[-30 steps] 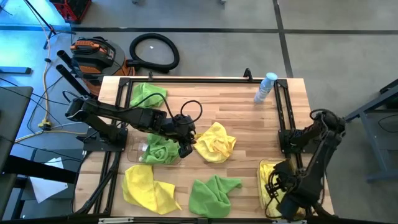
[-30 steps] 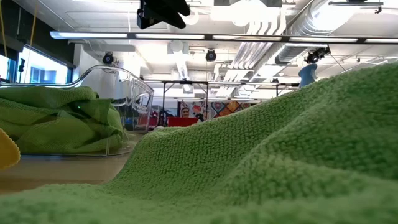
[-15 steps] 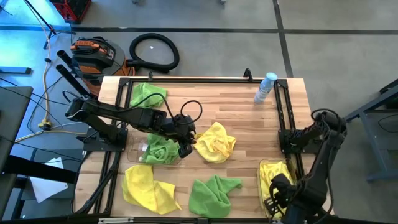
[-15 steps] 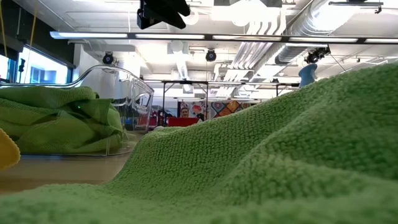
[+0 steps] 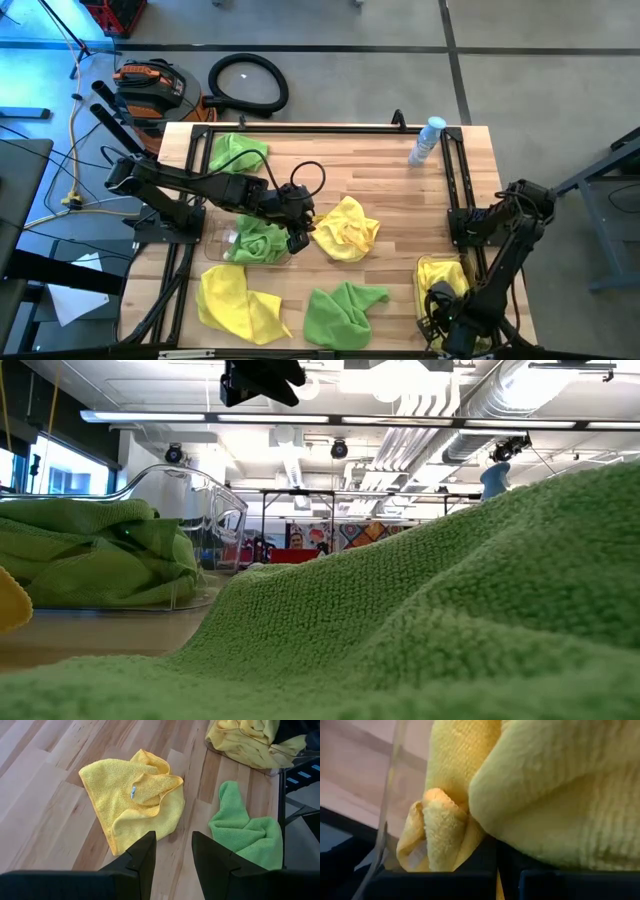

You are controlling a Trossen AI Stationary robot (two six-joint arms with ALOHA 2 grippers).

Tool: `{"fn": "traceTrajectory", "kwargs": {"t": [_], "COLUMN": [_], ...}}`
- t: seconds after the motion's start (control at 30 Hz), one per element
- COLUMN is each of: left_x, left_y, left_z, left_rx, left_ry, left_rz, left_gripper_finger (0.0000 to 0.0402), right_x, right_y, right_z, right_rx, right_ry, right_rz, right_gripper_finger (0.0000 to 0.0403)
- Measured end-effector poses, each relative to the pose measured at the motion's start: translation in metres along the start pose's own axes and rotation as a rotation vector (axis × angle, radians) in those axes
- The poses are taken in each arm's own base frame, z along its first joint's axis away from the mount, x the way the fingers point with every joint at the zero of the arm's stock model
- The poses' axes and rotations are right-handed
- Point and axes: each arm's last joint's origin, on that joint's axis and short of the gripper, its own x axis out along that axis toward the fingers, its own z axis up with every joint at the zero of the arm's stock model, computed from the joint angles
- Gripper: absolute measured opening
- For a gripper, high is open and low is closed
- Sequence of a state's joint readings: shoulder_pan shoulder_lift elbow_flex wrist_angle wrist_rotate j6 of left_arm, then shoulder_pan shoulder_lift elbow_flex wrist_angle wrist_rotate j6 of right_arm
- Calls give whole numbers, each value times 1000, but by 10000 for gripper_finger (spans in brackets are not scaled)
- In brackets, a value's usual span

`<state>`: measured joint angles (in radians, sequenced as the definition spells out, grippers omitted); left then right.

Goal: Sort microfiber towel by color & place in baskets
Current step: Put the yellow towel into the right transparent bin, then put the green towel into the left transparent bin

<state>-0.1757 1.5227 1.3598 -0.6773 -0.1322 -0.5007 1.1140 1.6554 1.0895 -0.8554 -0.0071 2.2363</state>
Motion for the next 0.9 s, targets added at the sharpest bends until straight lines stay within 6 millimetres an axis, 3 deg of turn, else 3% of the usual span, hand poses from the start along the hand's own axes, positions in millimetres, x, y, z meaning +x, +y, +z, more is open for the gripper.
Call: {"fn": "traceTrajectory", "kwargs": {"t": [0.23,0.63,0.8,0.9], "left_x": [0,0,0,0], "left_y": [0,0,1,1], "left_z": [0,1,1,3], "left_rx": [6,101,86,55], "left_ry": [2,-12,-19,-33], "left_rz": [2,17,30,25], "left_gripper_finger": [113,113,113,113], "right_x": [-32,-124,-132,-125], "right_y": [9,12,16,23], "right_z": [-15,-14,1,17], "right_rx": [-12,-59,-186,-234], "right_ry": [23,-194,-409,-456], "right_rz": [24,23,79,60], "right_gripper_finger": [0,0,0,0]}}
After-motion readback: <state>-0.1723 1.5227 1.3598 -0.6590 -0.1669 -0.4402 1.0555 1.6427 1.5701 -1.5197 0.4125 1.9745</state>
